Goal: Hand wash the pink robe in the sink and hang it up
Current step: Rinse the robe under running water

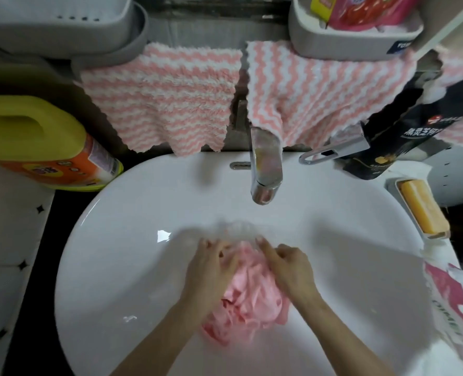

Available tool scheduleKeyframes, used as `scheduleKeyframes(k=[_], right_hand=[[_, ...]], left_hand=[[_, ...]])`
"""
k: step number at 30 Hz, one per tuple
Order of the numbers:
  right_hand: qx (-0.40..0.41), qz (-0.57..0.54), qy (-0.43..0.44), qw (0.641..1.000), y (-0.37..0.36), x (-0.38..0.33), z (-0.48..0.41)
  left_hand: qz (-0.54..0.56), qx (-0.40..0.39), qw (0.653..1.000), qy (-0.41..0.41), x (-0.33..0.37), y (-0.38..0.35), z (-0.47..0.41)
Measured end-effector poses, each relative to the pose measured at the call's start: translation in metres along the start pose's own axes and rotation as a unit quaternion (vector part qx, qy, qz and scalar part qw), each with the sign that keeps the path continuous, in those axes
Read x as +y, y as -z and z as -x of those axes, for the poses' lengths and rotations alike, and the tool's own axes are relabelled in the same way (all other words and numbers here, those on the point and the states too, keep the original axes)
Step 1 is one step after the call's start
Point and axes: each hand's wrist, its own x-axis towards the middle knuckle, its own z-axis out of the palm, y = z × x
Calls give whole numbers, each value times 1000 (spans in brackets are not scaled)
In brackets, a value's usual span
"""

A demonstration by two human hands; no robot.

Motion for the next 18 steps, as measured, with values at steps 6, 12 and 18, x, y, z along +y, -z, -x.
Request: scheduleKeyframes(k=[6,12,18], right_hand=[[-8,174,161,972,-45,45,28],[45,269,246,930,-66,62,13],[127,250,281,918,-77,59,-13]], left_hand=[[-203,4,972,-119,-49,-47,45],[-123,65,984,-110,-45,-71,44],[-159,132,972,-115,-45,-85,22]])
